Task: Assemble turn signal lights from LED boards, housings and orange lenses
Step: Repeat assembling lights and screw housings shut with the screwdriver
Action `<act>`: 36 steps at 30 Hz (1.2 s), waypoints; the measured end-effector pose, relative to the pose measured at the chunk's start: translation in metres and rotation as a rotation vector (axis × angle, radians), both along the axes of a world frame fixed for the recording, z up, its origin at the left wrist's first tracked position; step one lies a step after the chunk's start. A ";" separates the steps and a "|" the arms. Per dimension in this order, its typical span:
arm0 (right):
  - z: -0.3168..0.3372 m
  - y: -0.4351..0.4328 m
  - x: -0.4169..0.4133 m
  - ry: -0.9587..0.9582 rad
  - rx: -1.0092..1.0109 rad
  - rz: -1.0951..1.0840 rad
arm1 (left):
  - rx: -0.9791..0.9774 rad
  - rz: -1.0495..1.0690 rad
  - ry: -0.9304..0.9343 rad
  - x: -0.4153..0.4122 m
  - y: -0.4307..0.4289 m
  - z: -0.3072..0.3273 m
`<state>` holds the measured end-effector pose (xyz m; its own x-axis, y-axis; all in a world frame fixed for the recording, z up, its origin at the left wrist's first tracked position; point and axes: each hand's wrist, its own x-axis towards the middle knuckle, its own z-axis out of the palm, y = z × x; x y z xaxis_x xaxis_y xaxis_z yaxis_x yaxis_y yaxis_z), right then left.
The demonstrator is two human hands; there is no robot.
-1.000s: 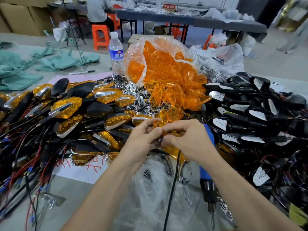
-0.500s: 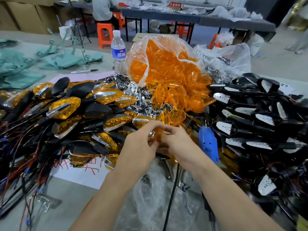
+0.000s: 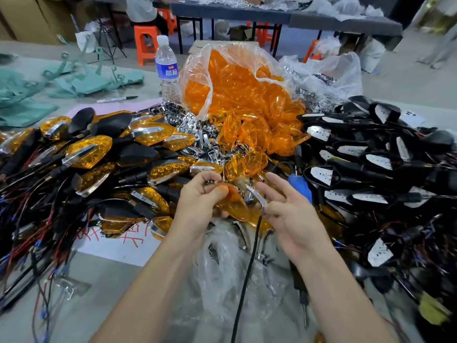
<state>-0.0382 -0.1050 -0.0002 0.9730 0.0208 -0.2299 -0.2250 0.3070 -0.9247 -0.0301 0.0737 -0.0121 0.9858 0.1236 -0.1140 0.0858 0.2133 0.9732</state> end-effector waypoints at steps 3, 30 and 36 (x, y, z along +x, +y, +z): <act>0.003 -0.002 -0.002 -0.031 -0.002 0.026 | 0.074 0.020 -0.070 0.004 -0.002 0.006; -0.013 0.010 -0.002 -0.048 0.188 -0.115 | 0.917 0.378 -0.807 -0.013 -0.010 -0.018; -0.016 0.012 -0.005 -0.006 0.161 0.049 | 0.361 0.071 -0.586 -0.009 -0.008 -0.014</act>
<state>-0.0432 -0.0925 -0.0160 0.9714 0.1041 -0.2135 -0.2375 0.4400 -0.8660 -0.0392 0.0659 -0.0260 0.8602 0.1197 0.4957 -0.4785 -0.1467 0.8658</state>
